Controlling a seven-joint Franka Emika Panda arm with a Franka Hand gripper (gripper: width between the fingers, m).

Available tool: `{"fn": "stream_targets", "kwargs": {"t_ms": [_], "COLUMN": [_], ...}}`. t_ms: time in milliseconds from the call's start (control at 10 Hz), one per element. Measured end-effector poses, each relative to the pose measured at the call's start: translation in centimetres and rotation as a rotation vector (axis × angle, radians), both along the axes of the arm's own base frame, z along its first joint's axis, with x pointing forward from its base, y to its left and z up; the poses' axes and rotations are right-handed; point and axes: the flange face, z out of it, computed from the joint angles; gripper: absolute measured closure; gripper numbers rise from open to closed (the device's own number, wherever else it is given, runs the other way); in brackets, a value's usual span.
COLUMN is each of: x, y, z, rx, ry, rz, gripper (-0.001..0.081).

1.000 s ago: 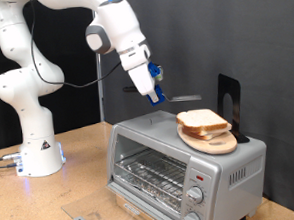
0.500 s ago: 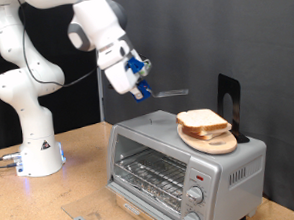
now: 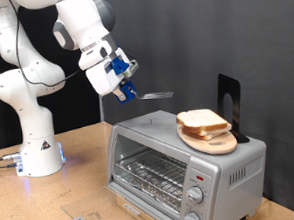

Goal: Make a piece of toast with the oven

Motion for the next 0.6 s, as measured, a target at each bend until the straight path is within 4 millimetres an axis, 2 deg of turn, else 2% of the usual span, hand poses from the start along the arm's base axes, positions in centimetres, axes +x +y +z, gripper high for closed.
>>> {"fn": "stream_targets", "kwargs": {"t_ms": [600], "x": [1.2], "y": [-6.1], "z": [-1.9], "rx": [0.004], "ry": [0.024], "rz": [-0.069], "gripper": [0.0415]}}
